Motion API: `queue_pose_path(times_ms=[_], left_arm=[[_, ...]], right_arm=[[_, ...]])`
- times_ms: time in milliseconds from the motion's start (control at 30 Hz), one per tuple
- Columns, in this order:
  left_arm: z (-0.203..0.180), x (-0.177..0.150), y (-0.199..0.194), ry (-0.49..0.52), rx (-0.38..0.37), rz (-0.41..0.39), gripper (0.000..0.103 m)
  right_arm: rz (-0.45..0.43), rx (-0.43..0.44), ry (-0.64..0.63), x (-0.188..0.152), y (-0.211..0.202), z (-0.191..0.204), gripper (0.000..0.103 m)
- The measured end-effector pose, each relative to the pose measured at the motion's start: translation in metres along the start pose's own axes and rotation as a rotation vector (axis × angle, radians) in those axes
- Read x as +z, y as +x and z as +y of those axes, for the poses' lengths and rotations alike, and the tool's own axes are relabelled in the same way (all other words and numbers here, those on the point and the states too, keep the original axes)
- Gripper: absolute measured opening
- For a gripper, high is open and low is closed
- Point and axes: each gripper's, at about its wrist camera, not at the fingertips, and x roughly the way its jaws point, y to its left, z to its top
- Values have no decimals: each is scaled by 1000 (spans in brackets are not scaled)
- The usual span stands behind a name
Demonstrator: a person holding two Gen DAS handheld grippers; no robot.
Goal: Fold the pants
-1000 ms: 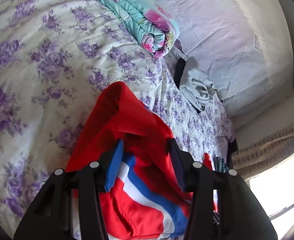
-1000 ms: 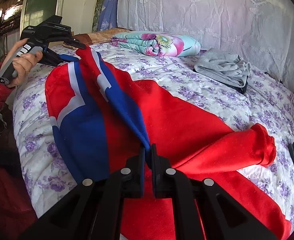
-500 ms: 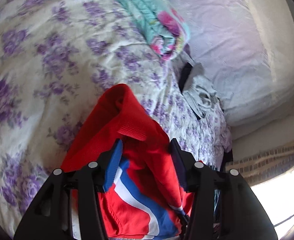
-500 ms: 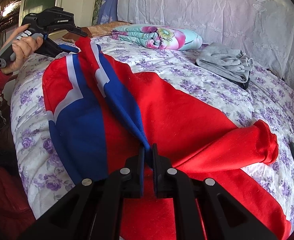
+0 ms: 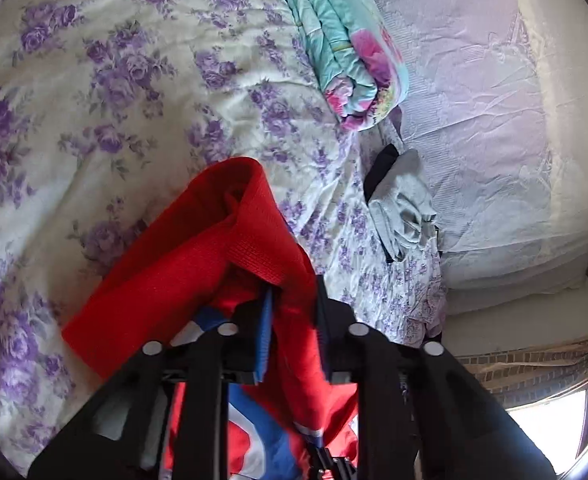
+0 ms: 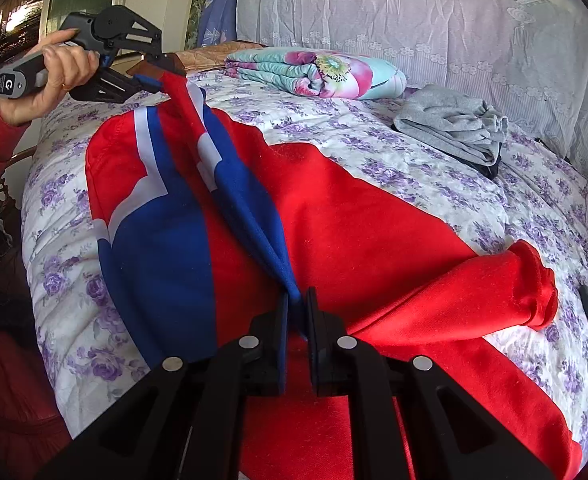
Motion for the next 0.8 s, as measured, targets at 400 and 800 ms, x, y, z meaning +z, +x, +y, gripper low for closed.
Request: queue_pose_path(times_ms=[400,800], left_arm=[[-21,-30,-51,266,-82,6,10],[34,-51,-61,246,-70,39,10]], right_arm=[[-146,31,2,14,-80,-7,4],[-59,290,345,-13,-41,-30,34]])
